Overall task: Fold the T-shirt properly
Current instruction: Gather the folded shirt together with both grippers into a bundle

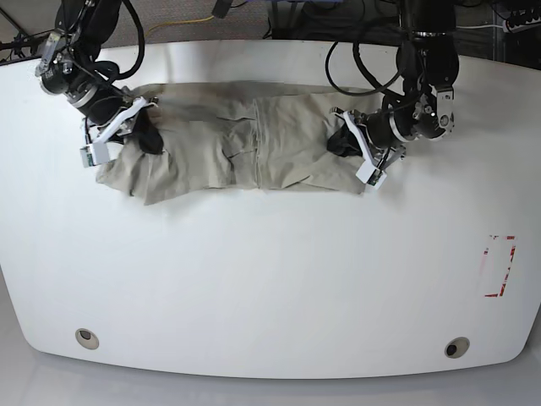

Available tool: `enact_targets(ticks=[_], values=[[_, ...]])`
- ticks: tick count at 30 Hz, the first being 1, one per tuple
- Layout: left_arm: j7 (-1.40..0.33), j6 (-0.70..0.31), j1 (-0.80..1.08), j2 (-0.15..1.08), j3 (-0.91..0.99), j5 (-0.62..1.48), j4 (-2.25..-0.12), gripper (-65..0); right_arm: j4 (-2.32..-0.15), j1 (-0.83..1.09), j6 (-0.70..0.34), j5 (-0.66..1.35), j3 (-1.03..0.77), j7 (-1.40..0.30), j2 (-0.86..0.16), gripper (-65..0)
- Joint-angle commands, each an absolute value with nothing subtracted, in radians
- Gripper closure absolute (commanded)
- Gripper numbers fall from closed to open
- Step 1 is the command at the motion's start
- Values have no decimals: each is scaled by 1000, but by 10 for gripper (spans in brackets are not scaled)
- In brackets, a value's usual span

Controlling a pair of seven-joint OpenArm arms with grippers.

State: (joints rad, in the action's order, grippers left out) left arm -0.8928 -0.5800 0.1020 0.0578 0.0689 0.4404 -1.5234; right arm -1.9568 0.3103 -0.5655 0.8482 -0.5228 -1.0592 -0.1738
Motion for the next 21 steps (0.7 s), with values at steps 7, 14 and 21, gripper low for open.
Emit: enact_targets(ticks=[7,14,21], values=[[-937,-530,104,10,25,398,-1535,-43,-2005,260,-529,875,-332,-1027,-143,0],[-935,-513,113,10,16,398,-1532,-43,-2005,236,-507,872,-252,-1027,-74,0],[-934,-513,117,16,18,398,-1537,-43,-2003,234,-510,766,-148,-1026,-8,0]])
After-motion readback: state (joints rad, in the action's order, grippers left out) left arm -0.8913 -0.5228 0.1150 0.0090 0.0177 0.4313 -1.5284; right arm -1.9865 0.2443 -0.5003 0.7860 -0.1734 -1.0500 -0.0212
